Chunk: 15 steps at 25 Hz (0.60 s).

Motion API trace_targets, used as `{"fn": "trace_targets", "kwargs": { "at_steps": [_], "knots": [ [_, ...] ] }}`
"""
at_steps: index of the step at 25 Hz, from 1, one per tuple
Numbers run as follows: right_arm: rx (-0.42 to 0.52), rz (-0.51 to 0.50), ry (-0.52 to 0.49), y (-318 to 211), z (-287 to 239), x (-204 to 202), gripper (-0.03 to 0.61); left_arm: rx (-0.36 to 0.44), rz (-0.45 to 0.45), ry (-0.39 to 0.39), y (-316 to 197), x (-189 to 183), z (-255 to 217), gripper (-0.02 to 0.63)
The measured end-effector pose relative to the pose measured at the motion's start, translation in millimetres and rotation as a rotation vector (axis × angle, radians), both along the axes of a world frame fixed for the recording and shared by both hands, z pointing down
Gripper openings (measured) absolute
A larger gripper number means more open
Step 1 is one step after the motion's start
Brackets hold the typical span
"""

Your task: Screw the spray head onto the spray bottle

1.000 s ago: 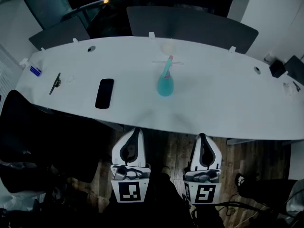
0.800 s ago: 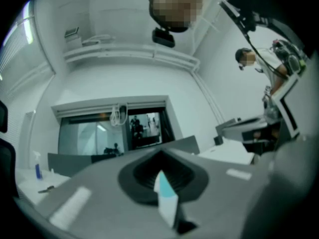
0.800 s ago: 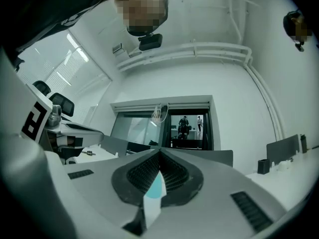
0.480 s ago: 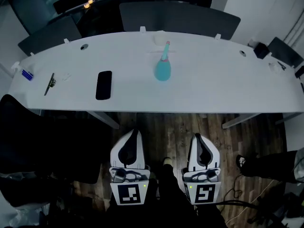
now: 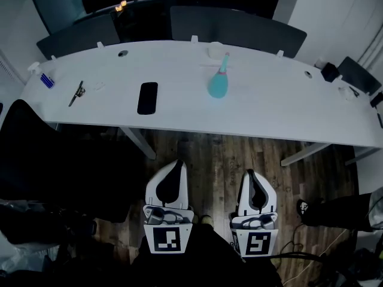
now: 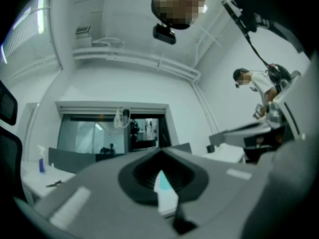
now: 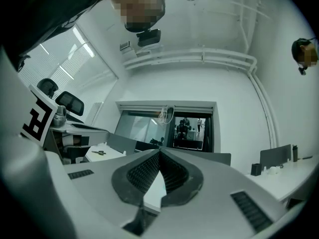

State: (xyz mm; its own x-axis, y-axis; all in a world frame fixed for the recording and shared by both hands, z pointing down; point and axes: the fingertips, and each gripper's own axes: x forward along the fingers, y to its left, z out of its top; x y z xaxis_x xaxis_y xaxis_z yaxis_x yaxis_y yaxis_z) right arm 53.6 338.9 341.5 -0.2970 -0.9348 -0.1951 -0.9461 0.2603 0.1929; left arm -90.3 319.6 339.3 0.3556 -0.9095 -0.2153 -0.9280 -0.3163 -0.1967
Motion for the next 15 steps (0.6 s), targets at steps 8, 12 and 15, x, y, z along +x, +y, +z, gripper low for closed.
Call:
{"fn": "trace_targets", "kwargs": {
  "at_steps": [8,12,15],
  "knots": [
    [0.022,-0.048,0.024,8,-13,-4,0.003,0.037,-0.039,0.003,14,2,-12,0.002],
    [0.065,-0.082,-0.008,12,-27,-10,0.003,0.038,-0.041,-0.002,18,2,-14,0.002],
    [0.056,-0.094,0.01,15,-24,-9,0.003,0.017,-0.047,0.004,19,2,-12,0.002]
  ]
}}
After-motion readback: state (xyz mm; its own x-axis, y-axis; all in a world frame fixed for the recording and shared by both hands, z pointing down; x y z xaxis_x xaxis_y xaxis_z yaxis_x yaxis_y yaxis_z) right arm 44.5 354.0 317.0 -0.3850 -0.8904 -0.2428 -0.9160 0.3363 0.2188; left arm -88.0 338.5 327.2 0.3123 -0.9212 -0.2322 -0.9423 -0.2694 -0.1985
